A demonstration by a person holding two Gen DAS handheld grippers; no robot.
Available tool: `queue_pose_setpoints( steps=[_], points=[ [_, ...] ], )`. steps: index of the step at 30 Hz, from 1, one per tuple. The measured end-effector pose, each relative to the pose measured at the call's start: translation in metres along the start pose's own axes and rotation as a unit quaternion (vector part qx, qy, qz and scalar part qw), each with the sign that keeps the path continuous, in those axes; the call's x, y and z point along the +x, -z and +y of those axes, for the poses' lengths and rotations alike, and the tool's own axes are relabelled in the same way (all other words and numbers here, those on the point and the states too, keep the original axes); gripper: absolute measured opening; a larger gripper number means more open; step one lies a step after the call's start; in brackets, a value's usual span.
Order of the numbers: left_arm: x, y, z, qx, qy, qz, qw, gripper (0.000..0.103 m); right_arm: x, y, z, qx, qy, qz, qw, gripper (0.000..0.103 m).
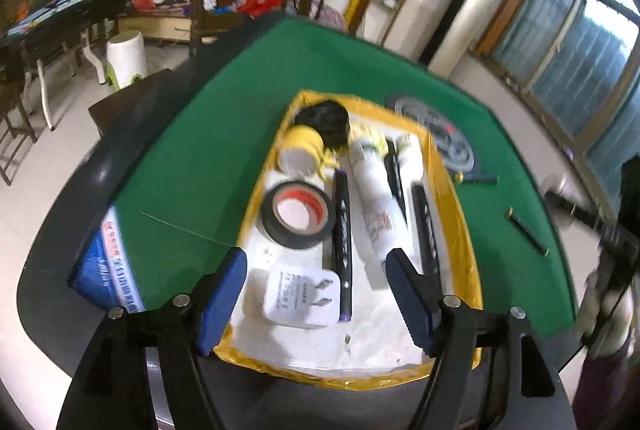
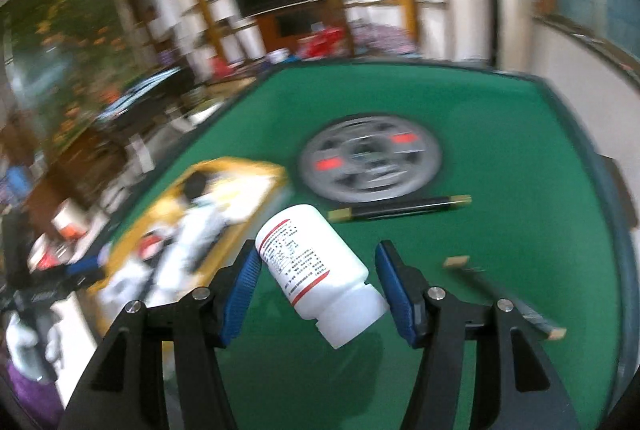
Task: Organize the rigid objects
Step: 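Release the charger into the tray with the left tool while the right tool lifts the bottle, then carry the white bottle into the tray and open the right tool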
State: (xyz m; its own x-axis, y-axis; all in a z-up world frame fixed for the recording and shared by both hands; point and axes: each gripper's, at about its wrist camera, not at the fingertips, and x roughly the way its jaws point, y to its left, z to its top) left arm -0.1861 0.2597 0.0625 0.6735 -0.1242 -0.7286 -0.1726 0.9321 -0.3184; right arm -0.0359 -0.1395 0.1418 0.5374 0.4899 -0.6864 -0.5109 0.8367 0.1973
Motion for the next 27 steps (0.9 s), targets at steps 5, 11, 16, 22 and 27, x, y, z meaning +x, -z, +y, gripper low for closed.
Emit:
queue_pose_setpoints(
  steps=[5,11,16,22,27],
  points=[
    [-0.018,-0.001,0.017,-0.023,-0.002,-0.036,0.9991,0.078,0.037,0.013,0.084,-0.053,-0.078,0.052,0.994,0.059],
    [-0.022,0.004,0.047,-0.056,0.000,-0.039,0.9977,0.078,0.068,0.037,0.156,-0.124,-0.089,0.098,0.983,0.059],
    [-0.024,0.008,0.067,-0.074,0.004,-0.041,0.9964,0.078,0.093,0.054,0.179,-0.148,-0.062,0.127,0.979,0.059],
    [-0.019,0.010,0.083,-0.088,0.017,-0.038,0.9953,0.078,0.099,0.068,0.193,-0.189,-0.016,0.132,0.973,0.059],
    [-0.017,0.010,0.084,-0.090,0.021,-0.034,0.9951,0.078,0.095,0.073,0.202,-0.208,-0.002,0.120,0.971,0.062]
  ],
)
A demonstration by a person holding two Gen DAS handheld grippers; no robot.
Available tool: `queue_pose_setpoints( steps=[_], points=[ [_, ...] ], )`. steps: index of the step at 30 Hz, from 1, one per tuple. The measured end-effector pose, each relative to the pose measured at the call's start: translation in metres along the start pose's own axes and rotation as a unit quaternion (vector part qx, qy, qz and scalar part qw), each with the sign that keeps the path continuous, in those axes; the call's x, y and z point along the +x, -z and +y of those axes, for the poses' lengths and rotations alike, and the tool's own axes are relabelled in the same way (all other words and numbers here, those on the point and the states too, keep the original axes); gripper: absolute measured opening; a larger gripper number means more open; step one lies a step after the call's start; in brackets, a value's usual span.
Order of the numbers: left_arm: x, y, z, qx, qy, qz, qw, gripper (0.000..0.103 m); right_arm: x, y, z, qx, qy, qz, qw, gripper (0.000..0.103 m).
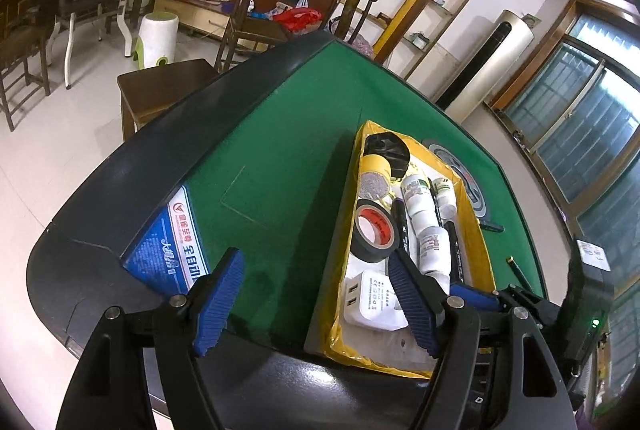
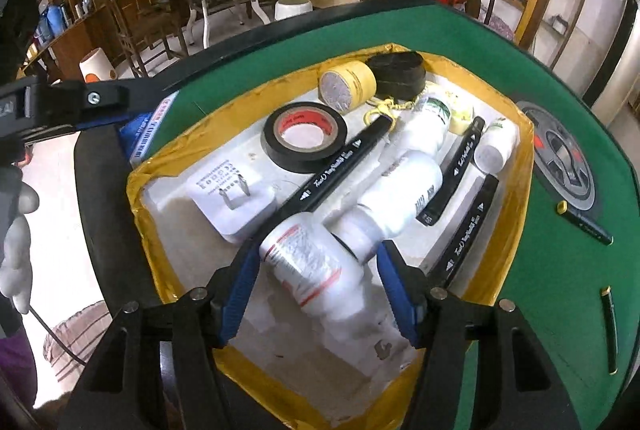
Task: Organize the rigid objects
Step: 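Carry the white bottle into the tray and open the right tool, then move the right tool to the gold-capped black marker and grasp it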
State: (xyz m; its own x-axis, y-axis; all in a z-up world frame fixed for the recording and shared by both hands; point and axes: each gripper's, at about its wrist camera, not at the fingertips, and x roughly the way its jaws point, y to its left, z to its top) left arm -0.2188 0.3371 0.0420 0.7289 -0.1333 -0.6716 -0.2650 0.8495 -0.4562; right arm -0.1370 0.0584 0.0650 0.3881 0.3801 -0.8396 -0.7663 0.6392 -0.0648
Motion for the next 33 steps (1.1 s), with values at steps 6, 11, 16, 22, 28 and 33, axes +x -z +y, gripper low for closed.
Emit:
queue_pose_setpoints(
  steps=[6,11,16,22,28,33],
  points=[
    [0.001,0.001,-0.003,0.000,-0.003,0.000,1.0000,0.079,-0.020,-0.001,0.004,-0.014,0.021,-0.040,0.999,0.067],
    [0.002,0.002,-0.011,0.006,-0.007,0.004,0.9999,0.079,-0.037,0.001,-0.003,-0.015,0.055,-0.075,0.996,0.074],
    [0.001,0.004,-0.025,0.020,-0.011,0.007,0.9997,0.079,-0.041,0.005,-0.023,0.006,0.082,-0.081,0.993,0.074],
    [0.003,0.007,-0.048,0.041,-0.017,0.012,0.9989,0.079,-0.045,0.017,-0.059,0.044,0.118,-0.084,0.988,0.074],
    [0.006,0.012,-0.081,0.067,-0.018,0.015,0.9974,0.079,-0.055,0.032,-0.085,0.067,0.146,-0.096,0.982,0.074],
    [0.011,0.017,-0.109,0.095,-0.020,0.023,0.9950,0.079,-0.061,0.045,-0.107,0.087,0.161,-0.099,0.978,0.076]
  ],
)
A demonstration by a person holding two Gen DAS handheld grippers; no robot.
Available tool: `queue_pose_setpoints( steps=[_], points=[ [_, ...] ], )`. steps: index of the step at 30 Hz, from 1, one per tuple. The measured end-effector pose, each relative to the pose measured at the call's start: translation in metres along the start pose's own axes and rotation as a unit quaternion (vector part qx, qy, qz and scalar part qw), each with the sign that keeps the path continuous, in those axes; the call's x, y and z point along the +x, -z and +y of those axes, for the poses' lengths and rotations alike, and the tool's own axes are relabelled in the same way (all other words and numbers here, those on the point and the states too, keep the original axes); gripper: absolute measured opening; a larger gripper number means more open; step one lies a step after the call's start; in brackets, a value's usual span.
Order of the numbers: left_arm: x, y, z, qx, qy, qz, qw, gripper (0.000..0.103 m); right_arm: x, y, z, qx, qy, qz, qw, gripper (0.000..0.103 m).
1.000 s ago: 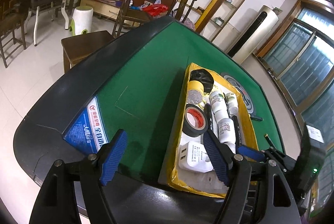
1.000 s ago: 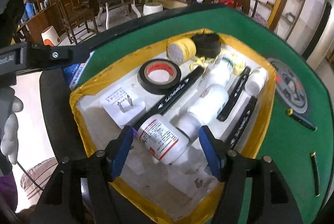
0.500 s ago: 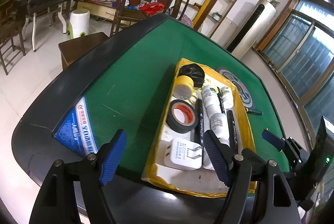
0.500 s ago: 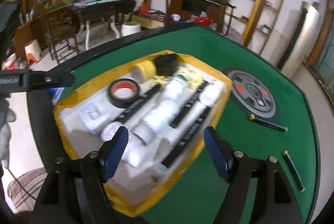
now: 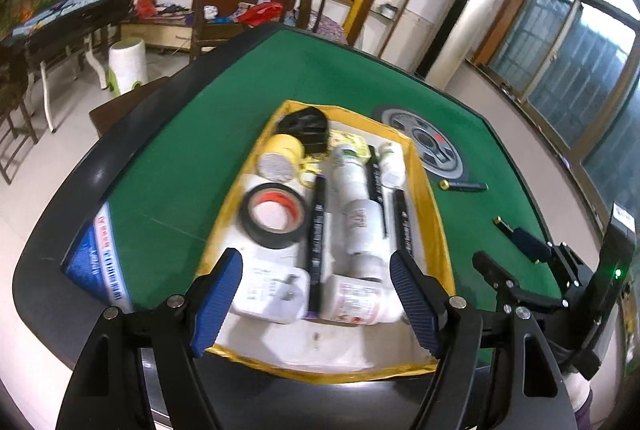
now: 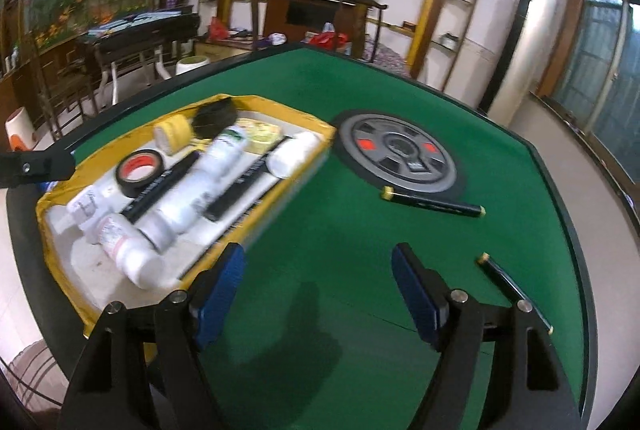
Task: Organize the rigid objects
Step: 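Move the right tool to the gold-capped black marker and grasp it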
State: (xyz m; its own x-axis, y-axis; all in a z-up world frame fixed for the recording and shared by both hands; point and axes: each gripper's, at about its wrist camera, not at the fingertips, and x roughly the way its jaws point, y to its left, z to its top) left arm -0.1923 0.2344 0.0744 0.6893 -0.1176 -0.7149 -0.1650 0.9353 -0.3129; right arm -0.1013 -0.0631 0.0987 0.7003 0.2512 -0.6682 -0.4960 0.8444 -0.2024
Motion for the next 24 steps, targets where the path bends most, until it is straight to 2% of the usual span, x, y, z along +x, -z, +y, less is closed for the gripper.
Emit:
queue_pose_setpoints(
  steps=[15,19,24],
  points=[
    [0.019,0.003,-0.073,0.072,0.011,0.030,0.9969,0.079,0.013,0.032,-0.085,0.070,0.043,0.021,0.996,0.077],
    [0.023,0.002,-0.087,0.083,0.023,0.039,0.9955,0.079,0.023,0.040,-0.131,0.103,0.055,0.039,0.992,0.077],
    [0.032,0.001,-0.104,0.096,0.039,0.055,0.9931,0.079,0.035,0.054,-0.201,0.167,0.064,0.069,0.981,0.077]
  ],
)
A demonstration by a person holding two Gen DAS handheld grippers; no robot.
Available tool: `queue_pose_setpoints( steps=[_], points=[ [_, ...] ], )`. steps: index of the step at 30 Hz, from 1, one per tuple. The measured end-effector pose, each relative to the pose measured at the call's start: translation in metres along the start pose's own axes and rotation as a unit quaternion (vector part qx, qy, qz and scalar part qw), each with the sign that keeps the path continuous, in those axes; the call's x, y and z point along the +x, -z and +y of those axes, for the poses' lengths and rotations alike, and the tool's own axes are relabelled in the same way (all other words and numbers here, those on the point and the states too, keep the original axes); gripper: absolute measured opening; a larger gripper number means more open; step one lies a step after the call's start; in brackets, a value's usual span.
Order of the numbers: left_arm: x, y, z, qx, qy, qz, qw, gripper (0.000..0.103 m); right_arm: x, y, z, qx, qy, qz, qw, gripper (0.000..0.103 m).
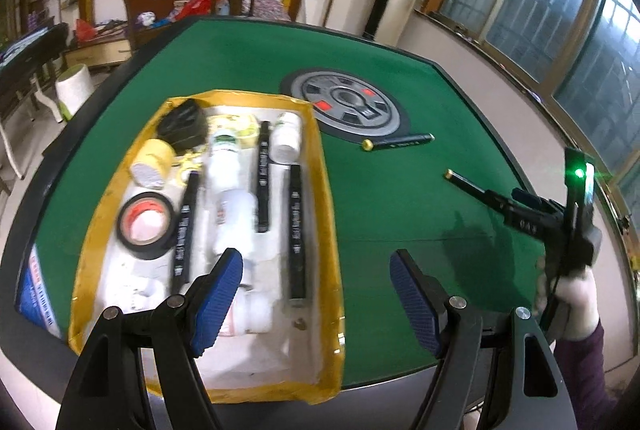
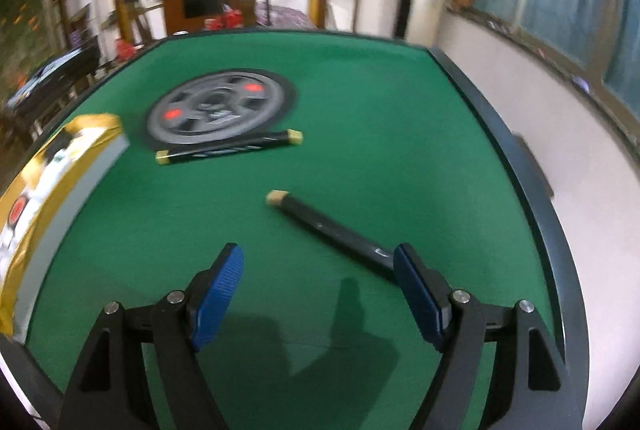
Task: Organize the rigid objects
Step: 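Move the right tool to the gold-capped black marker and grasp it, then grasp another black marker with the left tool while the right tool holds its marker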
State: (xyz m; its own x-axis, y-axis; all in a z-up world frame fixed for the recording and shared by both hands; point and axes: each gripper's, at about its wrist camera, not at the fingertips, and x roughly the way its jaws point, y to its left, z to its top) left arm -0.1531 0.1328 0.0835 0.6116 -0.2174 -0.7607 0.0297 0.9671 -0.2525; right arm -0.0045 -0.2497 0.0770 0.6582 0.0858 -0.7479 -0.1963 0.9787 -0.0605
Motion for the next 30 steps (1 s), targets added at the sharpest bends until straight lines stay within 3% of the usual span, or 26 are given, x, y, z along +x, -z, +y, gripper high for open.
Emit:
queue_pose_setpoints(
  steps=[6,19,20,22,24,30],
  points=[
    [0.022,-0.006,-0.018,0.007,0.027,0.030,0.9992,0.079,0.028,-0.005,-0.033,0.013,-0.020,0.033,0.999,0.077],
    [0.077,-0.043,-0.078,0.089,0.025,0.061,0.9938,0.079,0.062,-0.013,-0.004,-0.048,-0.057,0.052,0.996,0.075],
    [0.081,-0.046,-0.083,0.099,0.020,0.061,0.9930,0.079,0.062,-0.013,-0.004,-0.049,-0.059,0.050,0.996,0.073],
    [0.095,-0.055,-0.095,0.130,0.004,0.063,0.9896,0.079,0.059,-0.013,-0.004,-0.050,-0.062,0.045,0.996,0.051],
    [0.110,-0.064,-0.112,0.161,0.003,0.066,0.9846,0.079,0.057,-0.013,-0.008,-0.041,-0.064,0.042,0.996,0.037],
    [0.154,-0.092,-0.144,0.220,0.007,0.071,0.9730,0.079,0.058,-0.015,-0.028,0.015,-0.094,0.036,0.995,0.022]
  ],
)
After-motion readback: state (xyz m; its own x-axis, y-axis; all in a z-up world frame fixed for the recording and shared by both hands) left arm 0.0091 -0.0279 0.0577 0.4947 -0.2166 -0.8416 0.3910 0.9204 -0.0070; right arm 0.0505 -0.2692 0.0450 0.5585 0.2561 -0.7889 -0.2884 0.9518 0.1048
